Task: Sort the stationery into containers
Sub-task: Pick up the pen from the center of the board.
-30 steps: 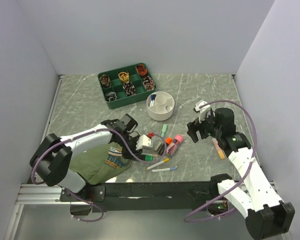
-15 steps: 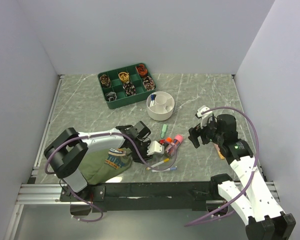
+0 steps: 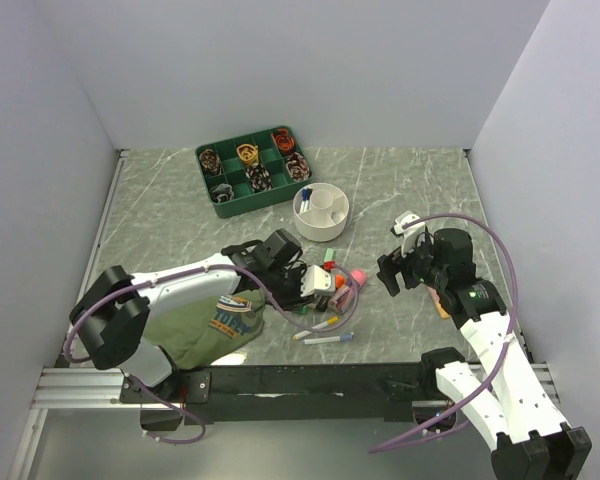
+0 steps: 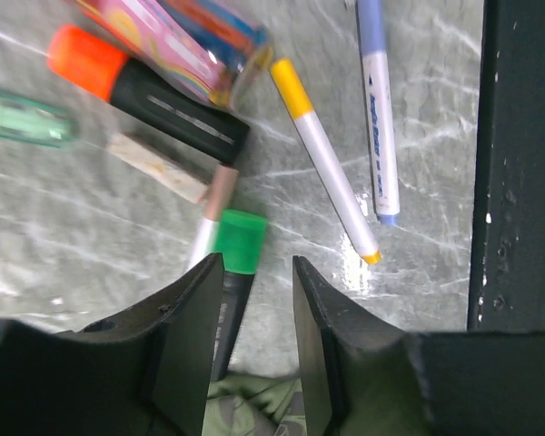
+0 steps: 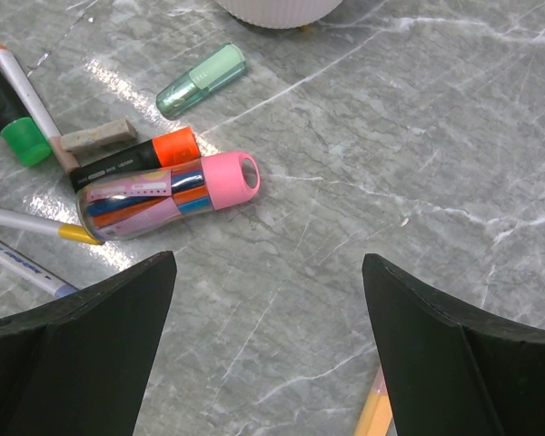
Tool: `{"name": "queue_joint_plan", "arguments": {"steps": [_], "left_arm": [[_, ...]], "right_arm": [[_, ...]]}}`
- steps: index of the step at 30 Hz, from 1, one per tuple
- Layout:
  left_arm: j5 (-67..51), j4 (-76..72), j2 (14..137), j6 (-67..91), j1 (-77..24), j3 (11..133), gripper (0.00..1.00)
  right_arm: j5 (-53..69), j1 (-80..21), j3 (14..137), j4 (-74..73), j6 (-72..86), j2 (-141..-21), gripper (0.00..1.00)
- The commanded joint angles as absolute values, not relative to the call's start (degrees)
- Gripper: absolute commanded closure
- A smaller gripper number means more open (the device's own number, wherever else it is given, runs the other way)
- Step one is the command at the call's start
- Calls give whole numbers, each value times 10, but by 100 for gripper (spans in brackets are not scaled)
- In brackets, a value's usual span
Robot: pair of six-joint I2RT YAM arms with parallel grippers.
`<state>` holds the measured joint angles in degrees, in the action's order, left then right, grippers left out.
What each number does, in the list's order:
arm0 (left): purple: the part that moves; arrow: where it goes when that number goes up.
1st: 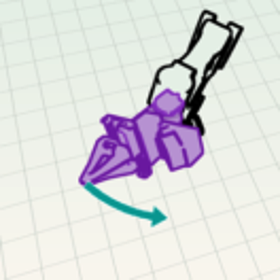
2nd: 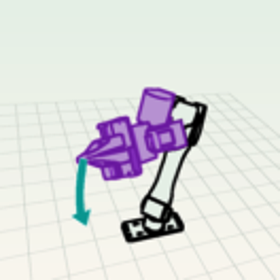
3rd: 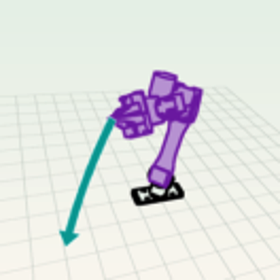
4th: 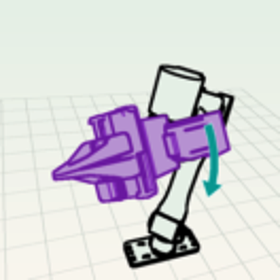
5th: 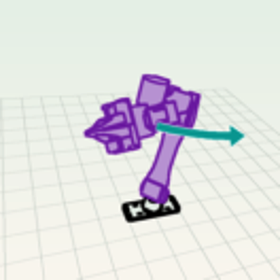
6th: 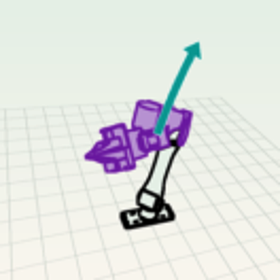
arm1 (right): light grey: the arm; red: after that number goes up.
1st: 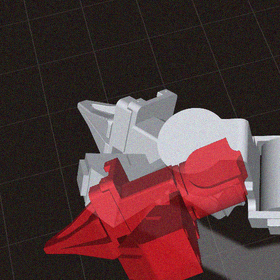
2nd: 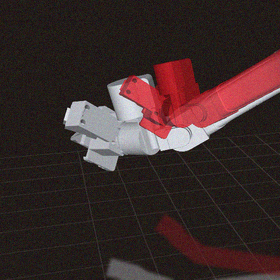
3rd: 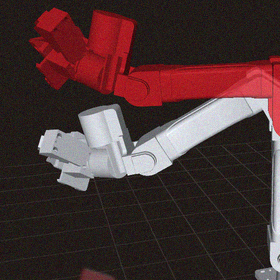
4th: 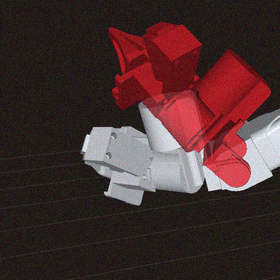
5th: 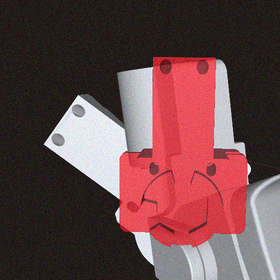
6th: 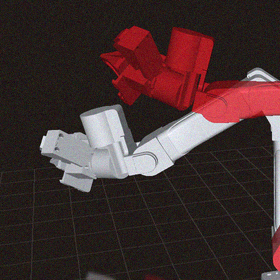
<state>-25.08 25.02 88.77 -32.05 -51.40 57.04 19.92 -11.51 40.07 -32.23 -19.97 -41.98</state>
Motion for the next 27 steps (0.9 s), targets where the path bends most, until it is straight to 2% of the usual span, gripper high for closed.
{"name": "queue_joint_plan", "arguments": {"steps": [1, 27], "left_arm": [[-234, 204, 877, -315, -513, 557, 58], [-204, 148, 964, -315, -513, 525, 59]], "right_arm": [[196, -118, 400, -309, -192, -423, 9], [186, -107, 402, -316, -192, -425, 9]]}}
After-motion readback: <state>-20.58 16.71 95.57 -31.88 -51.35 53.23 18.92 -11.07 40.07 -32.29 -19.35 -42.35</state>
